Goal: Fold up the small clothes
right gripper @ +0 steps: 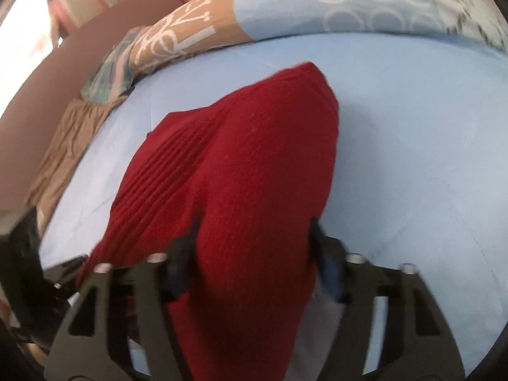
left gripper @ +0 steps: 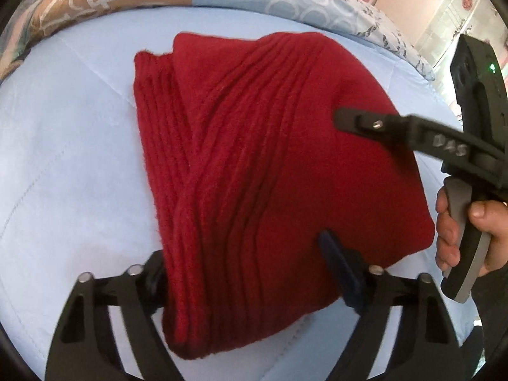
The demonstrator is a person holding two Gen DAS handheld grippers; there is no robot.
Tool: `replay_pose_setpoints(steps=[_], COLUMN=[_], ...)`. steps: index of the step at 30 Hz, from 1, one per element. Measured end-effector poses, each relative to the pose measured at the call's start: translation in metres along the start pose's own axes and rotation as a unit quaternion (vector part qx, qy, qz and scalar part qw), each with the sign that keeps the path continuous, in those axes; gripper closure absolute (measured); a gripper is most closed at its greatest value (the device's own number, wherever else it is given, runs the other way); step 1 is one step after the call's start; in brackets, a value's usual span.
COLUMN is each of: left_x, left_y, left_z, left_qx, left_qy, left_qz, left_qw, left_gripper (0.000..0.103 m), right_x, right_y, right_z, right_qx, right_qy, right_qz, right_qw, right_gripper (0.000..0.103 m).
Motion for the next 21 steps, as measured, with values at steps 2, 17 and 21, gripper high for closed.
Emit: replay_pose_setpoints(steps=[2, 17, 21], left_x=[0.001, -0.007, 0.004], left_y=[0.004, 0.04, 0.013], left_z=[-0.006, -0.135, -0.184], left_qx=[-0.016, 0.021, 0.023], left_qy=[-0.012, -0.024, -0.058], left_qz=[-0.01, -0.089, -0.069], left_qw=[0.9997, 0.9955, 0.9956], left_gripper=[0.032, 0.062, 0.062], right_x=[0.003, 0.026, 0.053], right_y=[0.006, 0.128, 0.138], right_z=[0.008, -0.077, -0.124], right_qx=[0.012, 0.082, 0.107], right_qy=[0.027, 0.052, 0.041], right_qz=[-0.014, -0.092, -0.064], right_qw=[0.999, 0.991, 0.991], right_gripper=[0.057, 0.063, 0.062])
Point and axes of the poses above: each gripper's, at about its wrist camera, not at the fingertips, and y roughly against the way its jaws point, z to its left, x to its underside, the point moved 2 cm from there along -y, roughly the way its jaws point, and after that the axes turned 4 degrees about z, right-handed, at the moved point
